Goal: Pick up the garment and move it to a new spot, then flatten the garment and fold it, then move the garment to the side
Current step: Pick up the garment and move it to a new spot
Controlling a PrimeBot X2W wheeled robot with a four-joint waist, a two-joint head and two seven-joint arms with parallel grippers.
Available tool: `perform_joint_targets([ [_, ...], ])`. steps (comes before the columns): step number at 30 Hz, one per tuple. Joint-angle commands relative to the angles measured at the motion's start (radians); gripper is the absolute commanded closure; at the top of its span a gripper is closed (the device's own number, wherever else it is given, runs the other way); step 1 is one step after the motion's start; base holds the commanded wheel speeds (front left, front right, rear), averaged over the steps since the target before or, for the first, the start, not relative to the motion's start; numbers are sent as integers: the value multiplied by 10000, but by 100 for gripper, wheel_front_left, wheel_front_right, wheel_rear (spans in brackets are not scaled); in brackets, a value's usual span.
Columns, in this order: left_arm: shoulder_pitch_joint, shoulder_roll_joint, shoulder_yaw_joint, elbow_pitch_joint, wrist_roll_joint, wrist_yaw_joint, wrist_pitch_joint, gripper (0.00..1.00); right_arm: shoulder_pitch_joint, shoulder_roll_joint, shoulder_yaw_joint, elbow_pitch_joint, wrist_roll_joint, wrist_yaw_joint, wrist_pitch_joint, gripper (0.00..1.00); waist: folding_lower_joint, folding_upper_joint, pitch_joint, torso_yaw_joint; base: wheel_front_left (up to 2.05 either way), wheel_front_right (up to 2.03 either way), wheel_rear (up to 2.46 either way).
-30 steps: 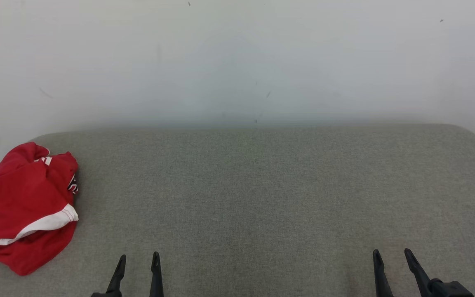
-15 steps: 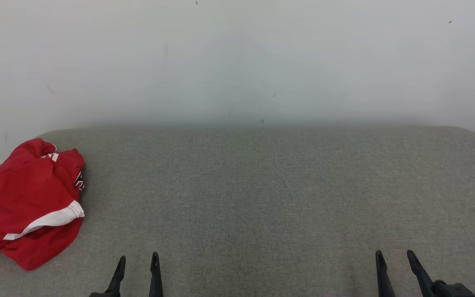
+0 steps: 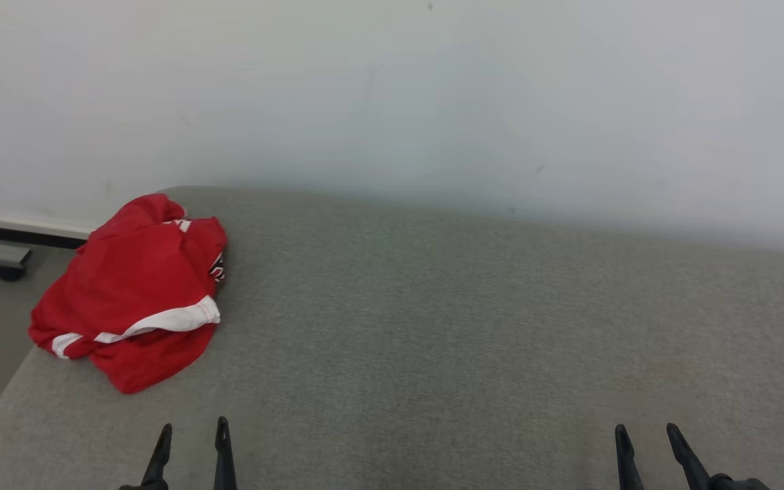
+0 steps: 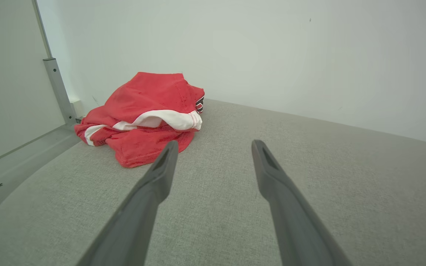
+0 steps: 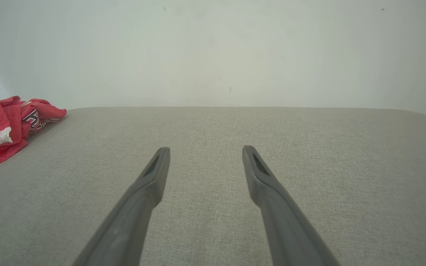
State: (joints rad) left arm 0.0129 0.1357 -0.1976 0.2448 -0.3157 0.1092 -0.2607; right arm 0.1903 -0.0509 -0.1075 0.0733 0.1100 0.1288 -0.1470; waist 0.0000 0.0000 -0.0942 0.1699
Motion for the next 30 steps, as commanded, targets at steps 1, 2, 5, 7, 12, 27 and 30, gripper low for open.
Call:
perform_joint_targets([
  [1,171,151,115,-60,-36,81,-2,0,79,12,72,-9,60,37,-63,0,0,0,-58,1184,0,0,0],
  [2,206,186,136,-86,-43,116,10,0,83,9,41,6,113,37,-87,0,0,0,-55,1428,0,0,0],
  [5,305,339,226,-213,-18,202,53,0,88,12,96,15,171,37,-145,0,0,0,-66,2123,0,0,0],
  [7,341,426,253,-301,6,233,88,0,87,12,95,63,214,37,-237,0,0,0,-68,2573,0,0,0],
  [12,584,492,619,-618,-207,484,50,0,-428,12,569,133,99,37,-189,0,0,0,228,3047,0,0,0],
  [27,1309,221,1405,-1448,-227,977,-50,0,-1404,6,1834,514,-100,37,-65,0,0,0,667,3349,0,0,0],
  [30,1330,211,1493,-1454,-134,1031,-49,0,-1475,9,1886,574,-107,37,-97,0,0,0,700,3369,0,0,0],
])
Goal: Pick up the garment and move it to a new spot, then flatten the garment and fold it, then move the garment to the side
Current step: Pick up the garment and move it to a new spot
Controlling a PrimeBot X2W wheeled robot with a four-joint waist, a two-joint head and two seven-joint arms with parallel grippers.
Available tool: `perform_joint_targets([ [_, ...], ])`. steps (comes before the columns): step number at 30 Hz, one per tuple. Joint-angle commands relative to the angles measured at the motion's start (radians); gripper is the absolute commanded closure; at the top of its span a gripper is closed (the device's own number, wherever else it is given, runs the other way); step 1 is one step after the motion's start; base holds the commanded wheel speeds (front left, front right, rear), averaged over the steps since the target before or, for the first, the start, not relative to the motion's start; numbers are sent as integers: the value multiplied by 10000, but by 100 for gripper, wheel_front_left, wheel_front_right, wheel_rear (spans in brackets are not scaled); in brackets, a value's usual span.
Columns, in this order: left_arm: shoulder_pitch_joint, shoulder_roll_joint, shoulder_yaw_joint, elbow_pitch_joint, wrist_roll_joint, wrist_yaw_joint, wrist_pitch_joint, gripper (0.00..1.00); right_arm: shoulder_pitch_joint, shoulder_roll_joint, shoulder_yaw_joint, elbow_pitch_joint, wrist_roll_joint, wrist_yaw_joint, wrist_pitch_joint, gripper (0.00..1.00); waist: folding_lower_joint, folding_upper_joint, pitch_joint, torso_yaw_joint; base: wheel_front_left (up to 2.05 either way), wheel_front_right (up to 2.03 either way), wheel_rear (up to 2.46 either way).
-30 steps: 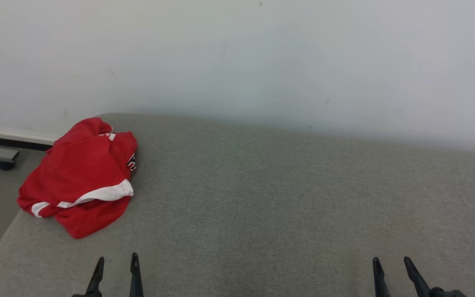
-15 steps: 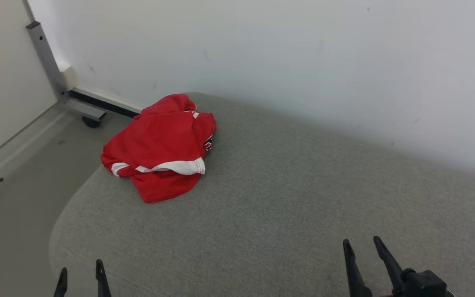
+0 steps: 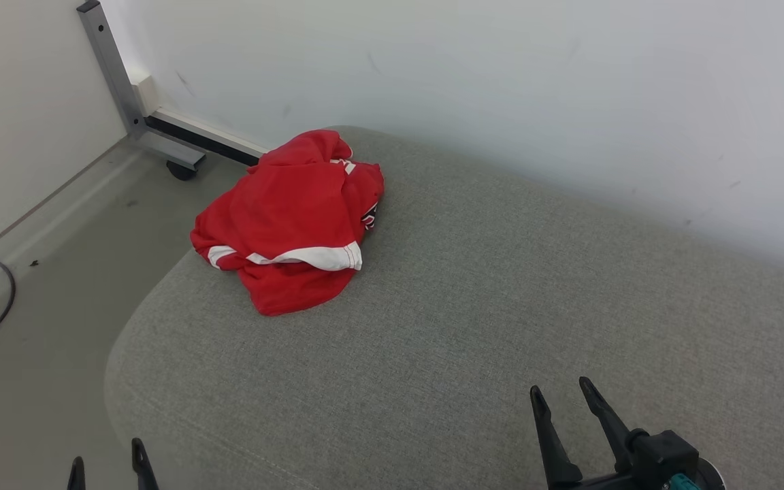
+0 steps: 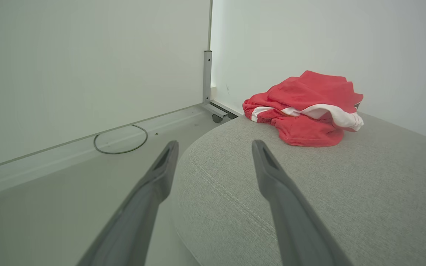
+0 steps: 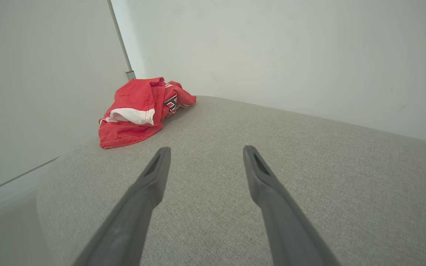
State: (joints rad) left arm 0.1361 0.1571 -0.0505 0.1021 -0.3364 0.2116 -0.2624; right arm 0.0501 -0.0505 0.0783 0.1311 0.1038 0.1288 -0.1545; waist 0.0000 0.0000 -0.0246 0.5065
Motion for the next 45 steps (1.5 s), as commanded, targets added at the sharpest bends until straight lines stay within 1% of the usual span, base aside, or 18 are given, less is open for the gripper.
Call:
perform_joint_targets([
  [1,93,0,37,-1,106,34,-32,0,-72,5,33,22,-36,37,-30,0,0,0,5,4,0,0,0],
  [3,-40,-142,153,114,-185,25,-15,0,-23,5,30,14,-10,37,-35,0,0,0,16,13,0,0,0],
  [4,-171,-120,178,202,-248,-13,41,0,9,4,29,-7,-4,37,-22,0,0,0,26,17,0,0,0],
  [9,-1313,1,-169,1006,-470,-376,944,0,187,4,-30,-132,-124,37,82,0,0,0,134,64,0,0,0],
  [10,-1685,47,-308,1205,-446,-487,1162,0,234,4,-66,-168,-120,37,100,0,0,0,158,74,0,0,0],
  [11,-2484,42,-526,1659,-495,-703,1607,0,356,5,-138,-248,-94,37,127,0,0,0,195,91,0,0,0],
  [13,-3361,6,-752,2291,-609,-923,2200,0,516,5,-243,-368,-28,37,154,0,0,0,234,109,0,0,0],
  [16,-4785,-194,-908,3465,-844,-1140,3141,0,909,7,-423,-624,43,37,227,0,0,0,244,108,0,0,0],
  [18,-5691,-327,-836,4352,-1166,-1194,3661,0,1188,4,-506,-888,7,37,330,0,0,0,361,18,0,0,0],
  [22,-7188,-255,-186,5780,-1911,-1152,4181,0,1239,10,-98,-1672,-439,37,880,0,0,0,1056,-999,0,0,0],
  [24,-7855,-95,140,6332,-2165,-1127,4298,0,1249,-5,25,-2093,-690,36,1188,0,0,0,1446,-1502,0,0,0],
  [28,-9042,236,802,7242,-2873,-1294,4570,0,1177,1,135,-3020,-1159,36,1728,0,0,0,2261,-2380,0,0,0],
  [29,-9293,358,824,7436,-2892,-1343,4629,0,1177,2,116,-3243,-1276,36,1841,0,0,0,2449,-2558,0,0,0],
  [33,-10142,515,936,8038,-3072,-1450,4610,0,1126,1,7,-4050,-1589,36,2169,0,0,0,3120,-3029,0,0,0],
  [34,-10142,515,936,8038,-3072,-1450,4610,0,1126,1,7,-4050,-1589,36,2169,0,0,0,3120,-3029,0,0,0],
  [36,-10446,689,893,8327,-2999,-1481,4608,0,1051,9,48,-4349,-1666,36,2296,0,0,0,3390,-3245,0,0,0],
  [41,-10944,945,860,9051,-2870,-1196,4536,0,1015,7,107,-4826,-1732,36,2454,0,0,0,3837,-3601,0,0,0],
  [45,-11068,1112,776,9696,-2778,-978,4757,0,1047,13,145,-4840,-1578,36,2454,0,0,0,3870,-3788,0,0,0],
])
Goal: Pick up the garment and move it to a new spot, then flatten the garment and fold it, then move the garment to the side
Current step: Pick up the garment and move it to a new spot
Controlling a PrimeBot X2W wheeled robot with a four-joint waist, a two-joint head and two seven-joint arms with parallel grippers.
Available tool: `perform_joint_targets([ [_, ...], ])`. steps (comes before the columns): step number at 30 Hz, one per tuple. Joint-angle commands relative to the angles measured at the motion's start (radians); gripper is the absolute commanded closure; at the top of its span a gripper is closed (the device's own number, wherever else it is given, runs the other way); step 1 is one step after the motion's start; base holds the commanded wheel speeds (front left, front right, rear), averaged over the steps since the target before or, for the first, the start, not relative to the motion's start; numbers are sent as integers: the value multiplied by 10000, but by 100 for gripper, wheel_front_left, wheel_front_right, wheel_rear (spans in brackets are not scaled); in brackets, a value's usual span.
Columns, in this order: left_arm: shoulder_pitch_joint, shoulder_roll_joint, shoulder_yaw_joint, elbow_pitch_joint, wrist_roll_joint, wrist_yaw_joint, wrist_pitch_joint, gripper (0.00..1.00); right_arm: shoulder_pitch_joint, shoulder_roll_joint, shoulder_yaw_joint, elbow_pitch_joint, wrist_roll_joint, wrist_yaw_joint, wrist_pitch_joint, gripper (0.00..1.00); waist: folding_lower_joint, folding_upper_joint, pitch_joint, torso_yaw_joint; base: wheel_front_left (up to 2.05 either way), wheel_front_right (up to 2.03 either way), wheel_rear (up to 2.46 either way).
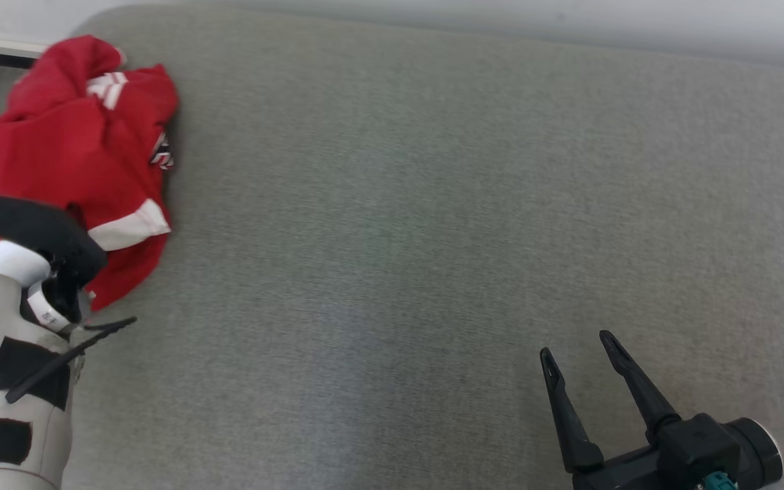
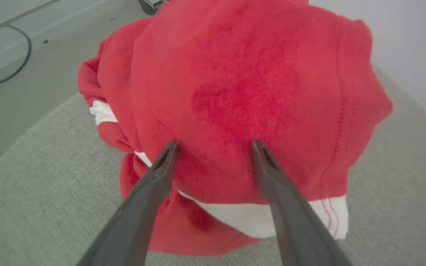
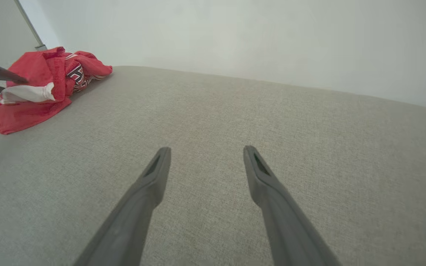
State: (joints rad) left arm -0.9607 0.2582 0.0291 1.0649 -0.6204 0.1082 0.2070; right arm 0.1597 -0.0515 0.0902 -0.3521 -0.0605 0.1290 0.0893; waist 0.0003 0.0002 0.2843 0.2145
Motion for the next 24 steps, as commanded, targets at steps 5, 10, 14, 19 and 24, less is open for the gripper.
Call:
perform_joint_targets([
  [5,-183,300,-212,588,218,136,261,84,24,23,171,183,300,34,-105,0,-3,-2,531,-990,0,0,0],
  [10,-318,516,-436,804,390,81,466,100,-20,24,294,428,520,34,-250,0,-3,-2,169,-941,0,0,0],
  [14,-444,735,-598,822,507,-10,673,100,-88,21,374,724,748,34,-412,0,-3,-2,-247,-816,0,0,0],
  [19,-745,1113,-884,613,694,-174,953,100,-166,21,395,1226,1175,34,-752,0,-3,-2,-993,-642,0,0,0],
  [24,-1215,1410,-1269,179,1001,-478,1248,100,-80,21,560,1898,1708,34,-1175,0,-3,-2,-2035,-611,0,0,0],
])
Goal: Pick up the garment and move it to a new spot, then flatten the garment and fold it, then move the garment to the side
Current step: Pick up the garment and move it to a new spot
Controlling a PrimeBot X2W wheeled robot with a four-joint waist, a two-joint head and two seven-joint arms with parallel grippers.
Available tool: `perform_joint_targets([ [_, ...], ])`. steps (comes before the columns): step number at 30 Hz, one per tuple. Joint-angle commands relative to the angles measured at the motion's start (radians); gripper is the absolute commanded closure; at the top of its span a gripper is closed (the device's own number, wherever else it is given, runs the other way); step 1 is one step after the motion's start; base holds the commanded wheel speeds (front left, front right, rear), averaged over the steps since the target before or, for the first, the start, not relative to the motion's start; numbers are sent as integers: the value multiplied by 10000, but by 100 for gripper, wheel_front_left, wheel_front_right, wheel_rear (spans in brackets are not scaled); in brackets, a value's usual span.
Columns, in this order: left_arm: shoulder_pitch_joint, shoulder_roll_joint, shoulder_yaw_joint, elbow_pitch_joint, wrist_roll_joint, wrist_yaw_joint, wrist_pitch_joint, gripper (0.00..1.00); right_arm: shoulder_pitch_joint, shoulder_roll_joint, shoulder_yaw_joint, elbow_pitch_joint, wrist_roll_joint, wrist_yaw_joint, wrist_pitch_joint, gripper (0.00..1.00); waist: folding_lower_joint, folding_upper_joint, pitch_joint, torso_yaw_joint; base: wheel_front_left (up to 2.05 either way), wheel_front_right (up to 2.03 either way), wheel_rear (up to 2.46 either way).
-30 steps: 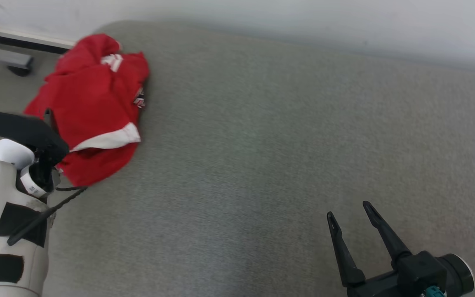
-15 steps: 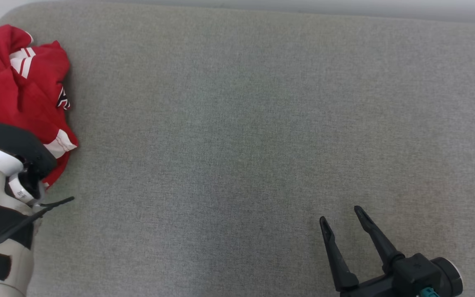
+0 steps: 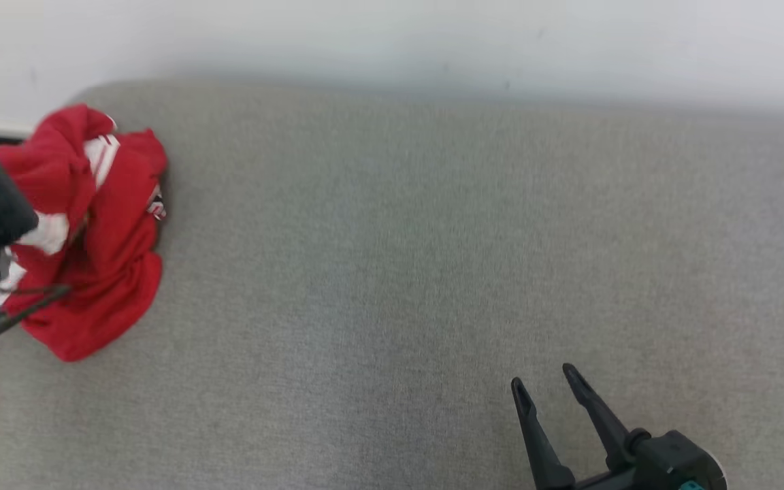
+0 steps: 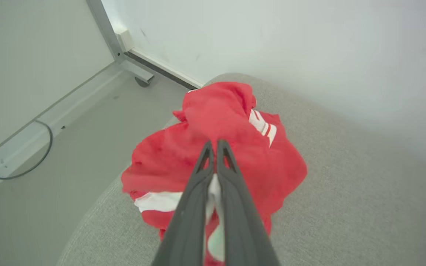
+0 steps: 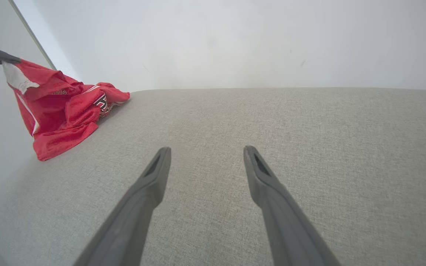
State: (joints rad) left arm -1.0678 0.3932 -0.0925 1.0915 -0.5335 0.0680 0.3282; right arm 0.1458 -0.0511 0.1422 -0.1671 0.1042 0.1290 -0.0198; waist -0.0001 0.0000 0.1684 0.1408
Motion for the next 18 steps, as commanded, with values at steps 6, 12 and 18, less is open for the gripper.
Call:
perform_joint_targets([
  [6,-845,64,-620,-941,458,-505,361,100,173,16,53,663,586,34,-573,0,1,0,-1888,-178,0,0,0],
  [12,-1491,-365,-1078,-1978,606,-905,507,100,109,14,-114,992,680,34,-836,0,1,0,-2237,-741,0,0,0],
  [18,-2124,-1257,-1581,-3249,478,-1334,687,100,-47,14,-379,1217,688,34,-976,0,1,0,-2369,-1628,0,0,0],
])
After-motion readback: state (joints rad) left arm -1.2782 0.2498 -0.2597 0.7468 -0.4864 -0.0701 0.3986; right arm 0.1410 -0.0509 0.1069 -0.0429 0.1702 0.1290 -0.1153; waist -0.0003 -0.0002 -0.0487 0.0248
